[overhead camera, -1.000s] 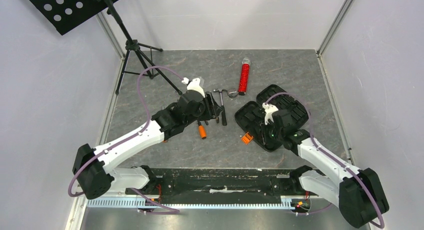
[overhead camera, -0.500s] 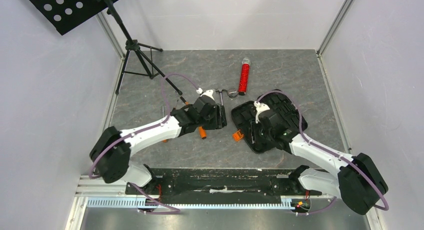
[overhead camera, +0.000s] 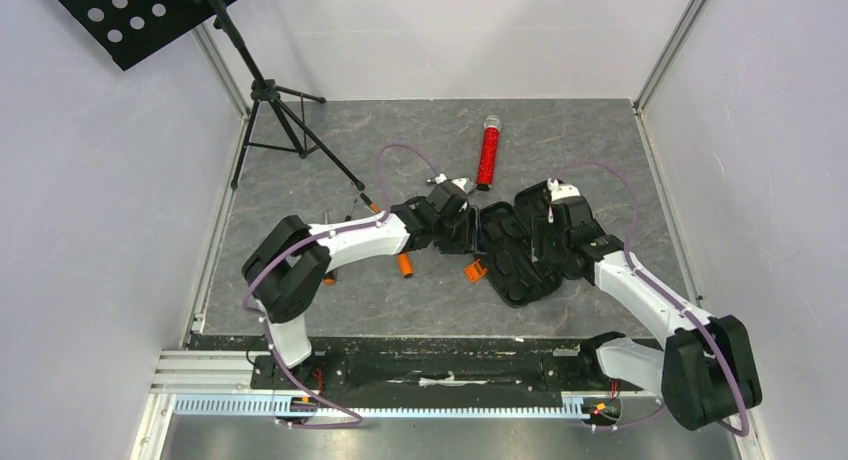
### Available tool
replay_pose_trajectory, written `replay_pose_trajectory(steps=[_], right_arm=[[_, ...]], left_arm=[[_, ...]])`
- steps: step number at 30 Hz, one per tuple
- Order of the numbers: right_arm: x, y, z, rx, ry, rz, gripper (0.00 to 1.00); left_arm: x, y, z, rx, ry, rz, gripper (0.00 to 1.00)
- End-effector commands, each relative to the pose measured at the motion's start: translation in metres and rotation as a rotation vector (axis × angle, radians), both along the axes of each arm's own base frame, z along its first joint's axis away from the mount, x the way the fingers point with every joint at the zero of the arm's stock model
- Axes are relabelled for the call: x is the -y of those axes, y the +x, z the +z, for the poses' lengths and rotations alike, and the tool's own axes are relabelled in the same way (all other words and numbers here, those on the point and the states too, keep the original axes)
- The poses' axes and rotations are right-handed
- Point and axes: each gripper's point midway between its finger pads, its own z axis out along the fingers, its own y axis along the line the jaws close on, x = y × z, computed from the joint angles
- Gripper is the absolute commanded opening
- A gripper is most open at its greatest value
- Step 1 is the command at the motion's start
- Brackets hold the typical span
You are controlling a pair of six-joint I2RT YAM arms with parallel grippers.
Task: Pack the tool kit
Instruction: Adjust the toolbox at the center of the board.
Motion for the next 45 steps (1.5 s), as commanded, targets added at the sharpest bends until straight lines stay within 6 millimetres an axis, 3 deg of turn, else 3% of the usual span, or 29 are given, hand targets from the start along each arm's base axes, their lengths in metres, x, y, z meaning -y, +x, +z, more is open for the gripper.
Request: replay_pose_trajectory(steps=[1,8,15,22,34,38,41,43,45], right_arm=[[0.002,-0.012,-0.03,-0.074,0.036,0.031,0.65],[-0.004,-0.037,-0.058,-0.151,0.106,0.032,0.55],[-0.029,-0.059,-0.063,-0.163,0.287,0.043,0.43],[-0.041,-0.066,-0.061,-0.151,0.374,0.064,0.39],[-0.056,-0.073,-0.058,-0.171,0.417,0.15,0.38],[-0.048,-0.062,-0.045,-0.127,0.363,0.141,0.43],[-0.039,-0.044,-0.02,-0.058,0.3,0.129,0.51],[-0.032,-0.03,0.008,0.014,0.255,0.124,0.59],[-0.03,-0.023,0.022,0.055,0.236,0.127,0.64]], left_arm=[[0.026,0.006,0.008,-0.007,-0.062,-0.039,0.55],[0.036,0.019,-0.016,-0.027,-0.007,-0.038,0.49],[0.045,0.043,-0.023,-0.009,0.04,-0.028,0.42],[0.021,0.059,-0.014,0.011,0.051,0.04,0.4],[-0.013,0.046,-0.002,0.025,0.072,0.106,0.4],[-0.017,0.051,0.016,0.05,0.052,0.121,0.43],[-0.023,0.058,0.049,0.115,0.035,0.131,0.48],[-0.044,0.067,0.077,0.178,0.038,0.177,0.54],[-0.063,0.068,0.086,0.206,0.065,0.209,0.57]])
